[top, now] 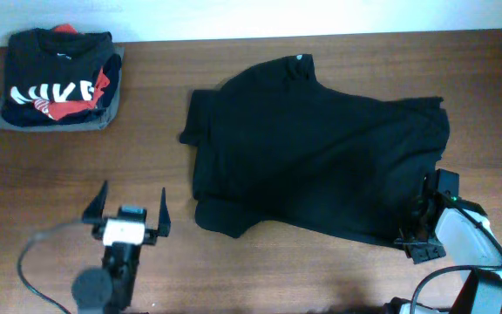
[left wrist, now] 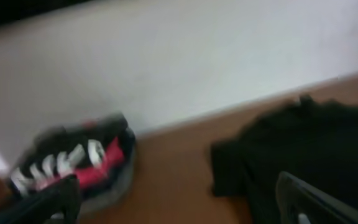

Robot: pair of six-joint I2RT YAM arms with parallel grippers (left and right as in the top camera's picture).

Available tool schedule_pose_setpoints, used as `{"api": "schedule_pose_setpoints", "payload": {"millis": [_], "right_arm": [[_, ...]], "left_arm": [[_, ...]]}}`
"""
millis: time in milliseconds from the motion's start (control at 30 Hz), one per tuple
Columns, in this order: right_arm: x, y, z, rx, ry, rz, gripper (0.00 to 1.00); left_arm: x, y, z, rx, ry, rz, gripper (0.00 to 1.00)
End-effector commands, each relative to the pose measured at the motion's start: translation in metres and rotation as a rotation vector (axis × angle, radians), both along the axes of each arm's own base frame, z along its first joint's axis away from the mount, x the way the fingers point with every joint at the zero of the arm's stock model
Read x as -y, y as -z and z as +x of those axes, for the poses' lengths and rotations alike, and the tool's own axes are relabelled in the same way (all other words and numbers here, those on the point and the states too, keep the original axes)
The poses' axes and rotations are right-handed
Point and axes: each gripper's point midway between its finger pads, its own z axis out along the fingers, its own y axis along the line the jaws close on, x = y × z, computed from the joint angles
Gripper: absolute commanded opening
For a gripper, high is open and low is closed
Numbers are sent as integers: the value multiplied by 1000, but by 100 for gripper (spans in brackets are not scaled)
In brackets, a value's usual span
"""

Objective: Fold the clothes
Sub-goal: 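Reach the left gripper to the shirt's lower left hem and grasp it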

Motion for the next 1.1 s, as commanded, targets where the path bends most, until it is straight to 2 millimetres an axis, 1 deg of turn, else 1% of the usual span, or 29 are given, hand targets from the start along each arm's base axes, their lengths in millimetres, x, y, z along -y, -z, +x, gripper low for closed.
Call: {"api": "schedule_pose_setpoints", "payload": {"millis": [0, 100, 200, 233, 333, 367, 400, 467, 500, 567, 700, 767, 833, 900, 1067], "right_arm": [[4, 1, -2, -19, 9, -14, 25], [4, 0, 0, -15, 2, -15, 25], [4, -2, 0, -15, 2, -15, 25], [4, -2, 0, -15, 2, -15, 25], [3, -1, 0, -16, 2, -7, 25], [3, -1, 0, -17, 2, -7, 25], [3, -1, 0, -17, 2, -7, 25], [3, -1, 0, -17, 2, -7, 25], [3, -1, 0, -17, 2, -7, 25], [3, -1, 0, -16, 2, -7, 25], [3, -1, 0, -16, 3, -7, 25], [3, -1, 0, -16, 2, -7, 25], [3, -1, 0, -16, 2, -7, 26], [3, -1, 0, -16, 2, -7, 26], [3, -1, 0, -16, 3, -7, 26]], "left_arm": [[9, -17, 19, -164, 53, -71, 99], [27, -9, 40, -404, 155, -106, 99], [43, 1, 58, -597, 242, -157, 99], [50, 11, 64, -678, 283, -187, 99], [63, 48, 67, -861, 350, -257, 99], [75, 74, 62, -979, 408, -327, 99], [78, 86, 59, -1043, 403, -380, 99], [77, 110, 54, -1183, 312, -512, 99], [78, 119, 51, -1244, 270, -574, 99], [80, 132, 46, -1322, 225, -631, 99], [88, 153, 28, -1434, 183, -564, 99], [93, 159, 15, -1486, 163, -514, 99], [95, 164, 6, -1532, 103, -494, 99], [95, 167, 2, -1551, 59, -484, 99], [87, 178, 3, -1558, 1, -440, 99]]}}
